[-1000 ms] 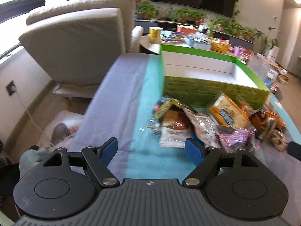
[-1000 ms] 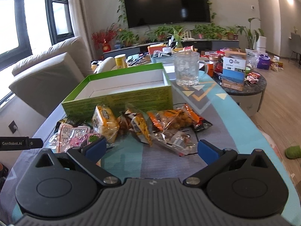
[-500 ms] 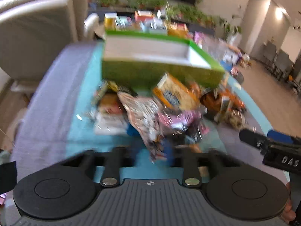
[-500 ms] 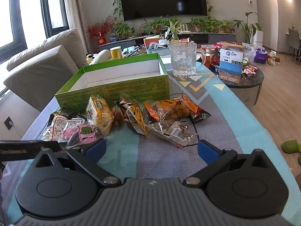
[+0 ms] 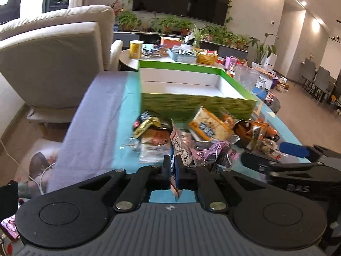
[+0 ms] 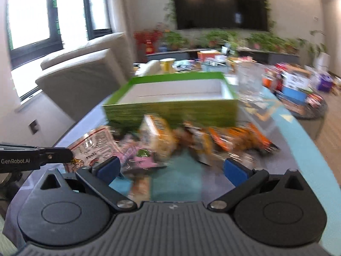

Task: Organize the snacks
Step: 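Grasp the white printed snack bag with the left gripper while the right grasps a pink wrapper, then lift both snack bags into the green box and open both grippers, then grasp the black-and-gold snack bag with the left gripper while the right grasps a long white bar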

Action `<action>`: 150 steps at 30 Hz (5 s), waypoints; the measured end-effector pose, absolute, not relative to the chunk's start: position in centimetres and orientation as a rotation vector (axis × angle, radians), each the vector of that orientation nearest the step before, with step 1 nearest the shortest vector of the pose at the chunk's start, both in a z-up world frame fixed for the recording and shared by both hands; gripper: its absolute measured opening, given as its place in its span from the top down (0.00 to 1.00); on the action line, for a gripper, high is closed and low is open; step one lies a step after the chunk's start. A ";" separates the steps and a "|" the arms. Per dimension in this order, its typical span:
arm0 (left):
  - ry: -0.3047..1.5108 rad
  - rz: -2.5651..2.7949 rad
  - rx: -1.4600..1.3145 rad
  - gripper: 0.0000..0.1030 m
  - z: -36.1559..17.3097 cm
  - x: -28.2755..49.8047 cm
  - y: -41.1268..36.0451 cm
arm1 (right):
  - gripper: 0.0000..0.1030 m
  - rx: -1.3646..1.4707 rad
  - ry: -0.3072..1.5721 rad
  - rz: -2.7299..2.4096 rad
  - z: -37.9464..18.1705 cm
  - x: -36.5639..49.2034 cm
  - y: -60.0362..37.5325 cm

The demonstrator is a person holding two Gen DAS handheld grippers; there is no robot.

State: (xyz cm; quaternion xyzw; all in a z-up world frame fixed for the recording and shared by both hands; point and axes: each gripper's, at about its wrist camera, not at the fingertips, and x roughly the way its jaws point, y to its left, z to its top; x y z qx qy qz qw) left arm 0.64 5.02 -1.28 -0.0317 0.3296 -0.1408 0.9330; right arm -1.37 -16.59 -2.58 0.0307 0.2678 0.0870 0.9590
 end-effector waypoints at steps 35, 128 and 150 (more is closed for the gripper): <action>0.785 -0.251 -0.132 0.97 -3.5 0.4 8.0 | 0.54 -0.143 0.546 0.256 -3.5 1.3 -10.8; 0.737 -0.311 -0.063 0.60 -3.3 17.4 -0.7 | 0.52 0.043 0.632 0.150 -3.9 13.6 -19.3; 0.709 -0.240 -0.132 0.58 -0.9 6.6 6.1 | 0.51 -0.008 0.316 0.102 -0.9 1.3 -19.6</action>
